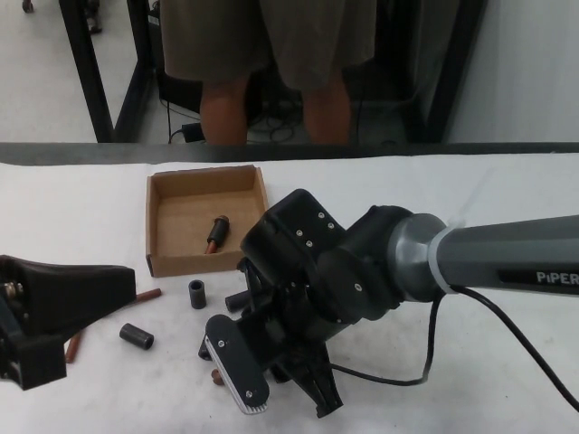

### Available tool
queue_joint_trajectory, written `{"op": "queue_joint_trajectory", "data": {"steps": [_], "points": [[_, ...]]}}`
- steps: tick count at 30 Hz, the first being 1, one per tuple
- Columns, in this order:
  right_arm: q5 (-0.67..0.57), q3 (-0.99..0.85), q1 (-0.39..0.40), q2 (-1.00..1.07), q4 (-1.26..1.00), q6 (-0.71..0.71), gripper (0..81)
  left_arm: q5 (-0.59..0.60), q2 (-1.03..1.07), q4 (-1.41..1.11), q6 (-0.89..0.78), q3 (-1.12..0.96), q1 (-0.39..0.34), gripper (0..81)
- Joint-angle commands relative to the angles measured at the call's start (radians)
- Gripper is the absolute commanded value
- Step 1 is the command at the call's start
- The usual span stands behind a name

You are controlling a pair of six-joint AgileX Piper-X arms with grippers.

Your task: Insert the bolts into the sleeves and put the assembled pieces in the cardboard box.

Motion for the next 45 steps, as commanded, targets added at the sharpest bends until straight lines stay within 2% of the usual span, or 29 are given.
{"op": "queue_joint_trajectory", "data": {"steps": [1, 5, 11, 20, 23, 26, 29, 36, 40, 45], "points": [[0.004, -0.016, 0.002, 0.029, -0.003, -0.009, 35.1, 0.007, -0.007, -0.013, 0.007, 0.0, -0.005, 0.8], [0.003, -0.022, 0.002, 0.035, -0.003, -0.009, 34.2, 0.007, -0.007, -0.013, 0.015, 0.0, -0.005, 0.8], [0.003, -0.022, 0.002, 0.035, -0.008, -0.009, 21.6, 0.007, -0.007, -0.013, 0.029, 0.0, -0.005, 0.8], [0.013, -0.022, 0.002, 0.041, -0.008, -0.006, 21.0, 0.007, -0.007, -0.013, 0.029, 0.0, -0.005, 0.8], [0.04, -0.022, 0.002, 0.04, -0.003, -0.007, 14.1, 0.007, -0.007, -0.013, 0.029, 0.0, -0.005, 0.8], [0.084, -0.03, 0.006, 0.04, -0.001, 0.009, 0.3, 0.007, -0.007, -0.013, 0.029, 0.0, -0.005, 0.8], [0.135, -0.05, 0.017, 0.035, 0.0, 0.097, 0.0, 0.007, -0.007, -0.013, 0.029, 0.0, -0.005, 0.8], [0.138, -0.055, 0.07, -0.093, 0.0, 0.288, 0.0, 0.007, -0.007, -0.013, -0.026, 0.0, -0.005, 0.8], [0.133, -0.055, 0.09, -0.213, 0.015, 0.484, 0.0, -0.001, -0.007, -0.013, -0.078, 0.0, -0.005, 0.8], [0.131, -0.045, 0.09, -0.364, 0.122, 0.665, 0.0, -0.09, -0.005, -0.013, -0.092, 0.0, -0.005, 0.8]]}}
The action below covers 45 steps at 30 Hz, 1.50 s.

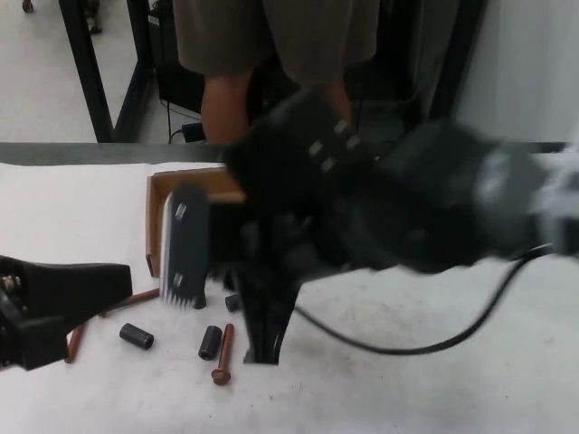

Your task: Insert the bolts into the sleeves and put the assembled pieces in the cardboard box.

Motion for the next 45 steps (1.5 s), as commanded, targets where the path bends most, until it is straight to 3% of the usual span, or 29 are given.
{"op": "queue_joint_trajectory", "data": {"steps": [1, 7, 14, 21, 26, 30, 36, 38, 41, 45], "points": [[-0.004, 0.002, -0.003, -0.026, 0.037, 0.038, 0.0, -0.044, -0.001, -0.011, -0.007, 0.0, -0.005, 0.8], [-0.054, 0.012, -0.01, -0.153, 0.206, 0.186, 0.0, -0.125, 0.059, -0.011, -0.002, 0.0, -0.007, 0.8], [-0.053, 0.13, -0.01, -0.313, 0.214, 0.262, 0.0, -0.169, 0.206, -0.011, 0.042, 0.0, -0.021, 0.8], [-0.053, 0.239, -0.01, -0.45, 0.214, 0.356, 0.0, -0.302, 0.355, -0.027, 0.063, 0.0, -0.093, 0.8], [-0.053, 0.271, -0.01, -0.518, 0.217, 0.389, 0.0, -0.387, 0.441, -0.02, 0.088, 0.0, -0.099, 0.8], [-0.053, 0.27, -0.01, -0.548, 0.217, 0.401, 0.0, -0.413, 0.488, -0.029, 0.389, -0.002, -0.097, 3.9], [-0.053, 0.27, -0.01, -0.553, 0.222, 0.41, 0.0, -0.56, 0.504, -0.027, 0.907, -0.002, -0.097, 26.1], [-0.053, 0.27, -0.01, -0.553, 0.222, 0.41, 0.0, -0.6, 0.506, -0.044, 0.967, -0.002, -0.097, 33.0], [-0.053, 0.27, -0.01, -0.553, 0.222, 0.408, 0.0, -0.551, 0.506, -0.076, 1.081, -0.004, -0.097, 38.8], [-0.053, 0.27, -0.01, -0.553, 0.222, 0.394, 0.0, -0.475, 0.506, -0.127, 1.26, -0.004, -0.097, 39.1]]}}
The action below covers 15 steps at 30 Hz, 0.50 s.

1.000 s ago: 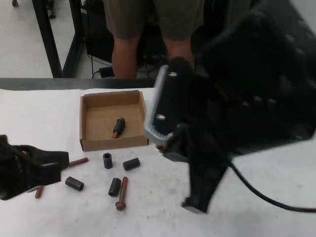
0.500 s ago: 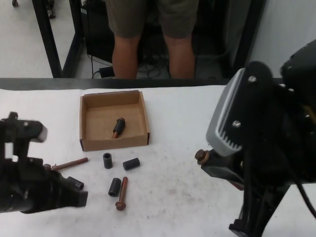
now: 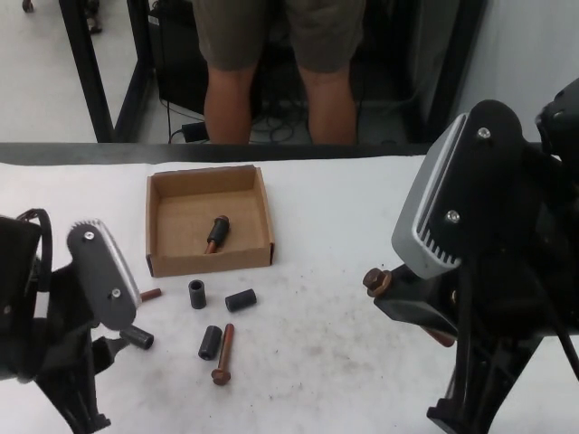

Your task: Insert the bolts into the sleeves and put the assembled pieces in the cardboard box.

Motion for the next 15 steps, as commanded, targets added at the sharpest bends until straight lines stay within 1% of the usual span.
{"op": "queue_joint_trajectory", "data": {"steps": [1, 4, 7, 8, 10, 12, 15], "points": [[-0.009, -0.002, -0.006, -0.009, 0.0, -0.025, 0.0, 0.074, 0.003, -0.06, 0.192, -0.004, -0.002, 39.1], [-0.009, -0.002, -0.006, -0.009, 0.0, -0.065, 0.0, 0.113, 0.026, -0.104, 0.334, -0.007, -0.002, 39.1], [-0.009, -0.002, -0.006, -0.009, 0.0, -0.069, 0.0, 0.107, 0.081, -0.112, 0.417, -0.012, -0.002, 39.1], [-0.009, -0.002, -0.006, -0.009, 0.0, -0.069, 0.0, 0.123, 0.109, -0.117, 0.451, -0.012, -0.002, 38.8], [-0.009, -0.002, -0.006, -0.009, 0.0, -0.088, 0.0, 0.143, 0.155, -0.129, 0.588, -0.017, -0.002, 38.0], [-0.009, -0.002, -0.006, -0.009, 0.0, -0.09, 0.0, 0.131, 0.213, -0.136, 0.636, -0.034, 0.008, 38.0], [-0.009, -0.002, -0.006, -0.009, 0.0, -0.09, 0.0, 0.128, 0.296, -0.144, 0.646, -0.076, 0.04, 38.0]]}}
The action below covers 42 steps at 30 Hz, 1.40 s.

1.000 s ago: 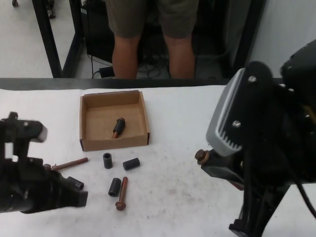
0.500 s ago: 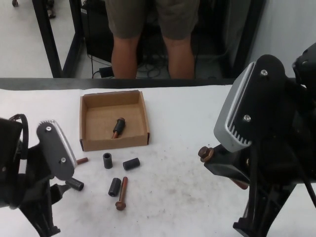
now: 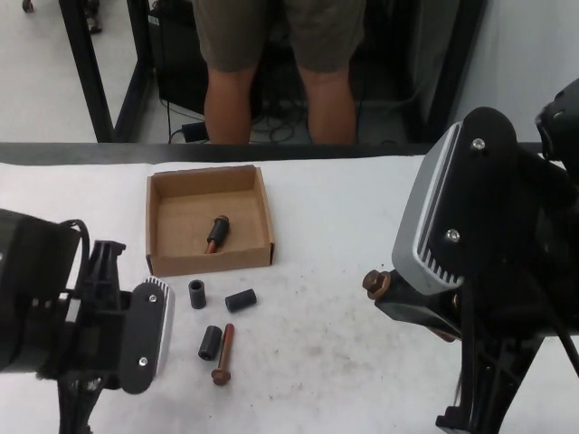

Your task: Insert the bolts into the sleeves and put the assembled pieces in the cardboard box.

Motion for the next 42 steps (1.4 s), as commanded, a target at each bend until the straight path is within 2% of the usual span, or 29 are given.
{"op": "queue_joint_trajectory", "data": {"steps": [1, 5, 9, 13, 19, 33, 42], "points": [[-0.009, -0.002, -0.006, -0.009, -0.003, -0.007, 0.0, 0.004, 0.07, -0.022, 0.058, -0.045, 0.035, 38.0], [-0.009, -0.002, -0.006, -0.009, -0.003, -0.007, 0.0, 0.002, 0.156, -0.022, 0.154, -0.106, 0.085, 38.0], [-0.009, -0.002, -0.006, -0.009, -0.003, -0.007, 0.0, -0.018, 0.2, 0.047, 0.183, -0.165, 0.11, 38.0], [-0.009, 0.0, -0.006, -0.009, -0.005, -0.008, 0.0, -0.009, 0.203, 0.168, 0.233, -0.199, 0.11, 38.0], [-0.009, 0.033, -0.006, -0.007, -0.019, -0.008, 0.0, 0.08, 0.203, 0.206, 0.233, -0.201, 0.105, 35.2], [-0.009, 0.044, -0.006, -0.007, -0.019, -0.008, 0.0, 0.089, 0.25, 0.193, 0.252, -0.203, 0.104, 35.2], [-0.009, 0.044, -0.006, -0.007, -0.019, -0.008, 0.0, 0.054, 0.309, 0.113, 0.279, -0.213, 0.095, 35.2]]}}
